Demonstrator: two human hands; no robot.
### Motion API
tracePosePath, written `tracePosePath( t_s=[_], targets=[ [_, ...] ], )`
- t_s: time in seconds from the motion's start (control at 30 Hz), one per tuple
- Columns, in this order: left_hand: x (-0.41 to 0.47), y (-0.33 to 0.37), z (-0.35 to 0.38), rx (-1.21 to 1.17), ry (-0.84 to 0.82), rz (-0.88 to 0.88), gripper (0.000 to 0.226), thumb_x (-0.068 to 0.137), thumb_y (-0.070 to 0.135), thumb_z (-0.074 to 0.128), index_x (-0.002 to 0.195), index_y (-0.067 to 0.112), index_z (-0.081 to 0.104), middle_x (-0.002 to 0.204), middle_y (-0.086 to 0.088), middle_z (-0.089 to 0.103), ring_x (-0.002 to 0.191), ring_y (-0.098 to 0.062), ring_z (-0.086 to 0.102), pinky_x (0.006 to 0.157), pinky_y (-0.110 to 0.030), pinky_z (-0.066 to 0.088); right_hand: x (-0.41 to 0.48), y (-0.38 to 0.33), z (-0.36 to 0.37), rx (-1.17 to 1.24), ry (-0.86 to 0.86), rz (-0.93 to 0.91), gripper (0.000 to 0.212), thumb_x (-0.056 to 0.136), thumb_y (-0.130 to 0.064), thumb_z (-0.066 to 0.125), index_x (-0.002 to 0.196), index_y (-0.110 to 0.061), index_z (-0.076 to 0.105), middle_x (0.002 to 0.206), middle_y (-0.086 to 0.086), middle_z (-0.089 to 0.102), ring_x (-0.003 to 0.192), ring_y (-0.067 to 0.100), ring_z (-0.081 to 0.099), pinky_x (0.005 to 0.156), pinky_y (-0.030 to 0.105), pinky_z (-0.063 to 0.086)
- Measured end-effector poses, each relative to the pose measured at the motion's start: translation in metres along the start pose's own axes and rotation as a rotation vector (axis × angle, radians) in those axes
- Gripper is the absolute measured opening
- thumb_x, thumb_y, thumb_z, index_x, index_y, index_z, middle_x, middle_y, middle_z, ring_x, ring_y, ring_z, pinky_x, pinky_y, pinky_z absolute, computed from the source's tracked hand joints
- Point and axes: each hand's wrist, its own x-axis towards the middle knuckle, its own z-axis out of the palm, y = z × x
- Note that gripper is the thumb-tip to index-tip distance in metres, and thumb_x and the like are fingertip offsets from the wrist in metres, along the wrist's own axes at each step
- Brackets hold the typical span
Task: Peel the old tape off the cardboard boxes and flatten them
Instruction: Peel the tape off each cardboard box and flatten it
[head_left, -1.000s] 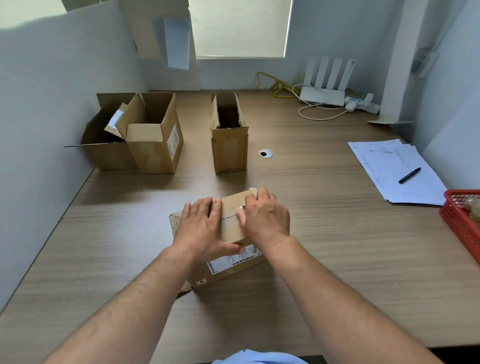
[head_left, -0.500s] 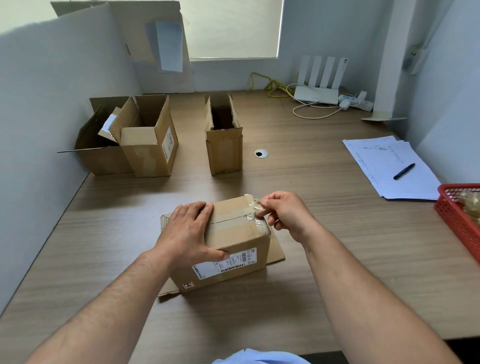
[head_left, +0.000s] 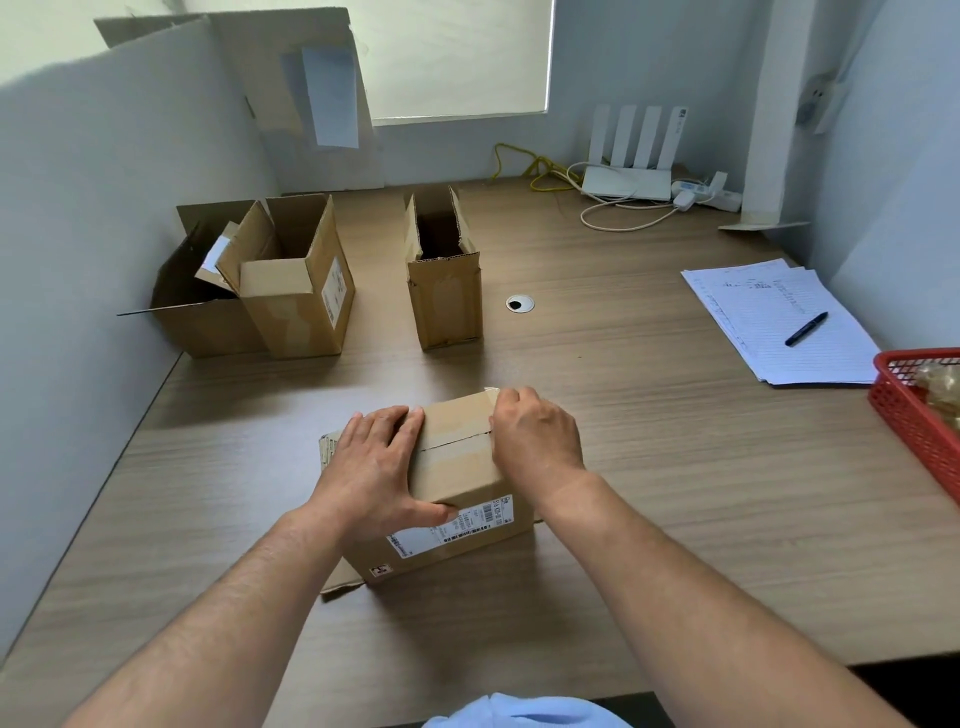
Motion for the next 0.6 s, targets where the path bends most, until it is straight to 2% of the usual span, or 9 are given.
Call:
tracePosePath(
  t_s=[0.03, 0.1, 0.13, 0.2, 0.3, 0.37, 0.43, 0.53, 0.6],
  targets=[
    [0.0, -0.003, 0.0, -0.006, -0.004, -0.003, 0.125, 0.059, 0.087, 0.051, 0.153, 0.022, 0.001, 0.156, 0.002, 0.01, 0.142, -0.017, 0.002, 0.117, -0.035, -0.008, 0.001, 0.004, -0.001, 0.114, -0.023, 0.068, 0.021, 0.097, -0.015, 0.042, 0.108, -0.003, 0.055, 0.102, 0.013, 0.062, 0.089, 0.028, 0.061, 0.067, 0.031, 0.04],
    [-0.002, -0.009, -0.001, 0.004, -0.016, -0.002, 0.126, 0.058, 0.088, 0.05, 0.153, 0.023, 0.0, 0.156, 0.003, 0.009, 0.143, -0.017, 0.002, 0.118, -0.037, -0.007, 0.003, 0.013, -0.007, 0.543, -0.123, 0.296, 0.024, 0.098, -0.018, 0.044, 0.094, -0.001, 0.061, 0.084, 0.014, 0.066, 0.072, 0.024, 0.062, 0.064, 0.034, 0.046],
    [-0.003, -0.012, -0.002, 0.018, -0.027, 0.0, 0.126, 0.057, 0.089, 0.048, 0.153, 0.023, -0.001, 0.157, 0.003, 0.008, 0.144, -0.017, 0.001, 0.118, -0.037, -0.009, 0.003, 0.018, -0.007, 0.782, -0.171, 0.419, 0.025, 0.097, -0.017, 0.045, 0.089, -0.001, 0.062, 0.072, 0.013, 0.066, 0.057, 0.019, 0.059, 0.059, 0.034, 0.049],
    [-0.002, -0.013, -0.002, 0.032, -0.051, -0.001, 0.127, 0.057, 0.089, 0.047, 0.153, 0.024, -0.005, 0.157, 0.002, 0.003, 0.144, -0.016, -0.004, 0.117, -0.038, -0.013, 0.001, 0.023, -0.007, 1.033, -0.242, 0.549, 0.024, 0.097, -0.017, 0.047, 0.088, -0.001, 0.062, 0.057, 0.008, 0.061, 0.04, 0.013, 0.05, 0.047, 0.029, 0.047],
    [0.006, 0.004, -0.002, 0.016, -0.06, 0.024, 0.13, 0.053, 0.095, 0.04, 0.151, 0.028, -0.012, 0.16, -0.001, -0.004, 0.146, -0.017, -0.009, 0.116, -0.04, -0.015, -0.001, 0.022, -0.005, 1.247, -0.318, 0.554, 0.012, 0.096, -0.01, 0.049, 0.099, -0.002, 0.057, 0.064, 0.007, 0.061, 0.042, 0.01, 0.049, 0.039, 0.024, 0.043],
    [0.013, 0.019, 0.0, 0.007, -0.046, 0.047, 0.131, 0.05, 0.097, 0.037, 0.151, 0.029, -0.011, 0.16, -0.002, -0.001, 0.146, -0.018, -0.007, 0.117, -0.043, -0.013, -0.001, 0.02, -0.003, 1.384, -0.37, 0.56, 0.01, 0.094, -0.007, 0.051, 0.103, -0.007, 0.05, 0.069, 0.007, 0.06, 0.044, 0.011, 0.05, 0.038, 0.023, 0.042],
    [0.017, 0.027, 0.003, 0.016, -0.017, 0.04, 0.128, 0.051, 0.095, 0.041, 0.153, 0.03, -0.002, 0.159, -0.003, 0.008, 0.146, -0.019, 0.0, 0.118, -0.043, -0.008, -0.001, 0.017, 0.0, 1.343, -0.35, 0.551, 0.003, 0.093, -0.009, 0.052, 0.096, -0.011, 0.052, 0.073, 0.007, 0.061, 0.048, 0.012, 0.051, 0.04, 0.023, 0.041],
    [0.017, 0.022, 0.006, 0.02, 0.022, 0.029, 0.126, 0.051, 0.095, 0.039, 0.153, 0.032, 0.002, 0.157, 0.0, 0.014, 0.144, -0.018, 0.006, 0.118, -0.041, -0.006, 0.0, 0.018, 0.003, 0.8, -0.227, 0.338, 0.017, 0.094, -0.025, 0.052, 0.079, -0.019, 0.057, 0.088, 0.001, 0.058, 0.074, 0.014, 0.056, 0.064, 0.026, 0.043],
    [0.016, 0.019, 0.007, 0.022, 0.029, 0.028, 0.126, 0.049, 0.096, 0.036, 0.152, 0.033, 0.001, 0.156, 0.001, 0.014, 0.144, -0.017, 0.006, 0.118, -0.04, -0.006, -0.003, 0.019, 0.002, 0.6, -0.222, 0.214, 0.027, 0.095, -0.04, 0.046, 0.074, -0.025, 0.054, 0.091, -0.004, 0.049, 0.082, 0.015, 0.052, 0.071, 0.029, 0.041]
  ],
)
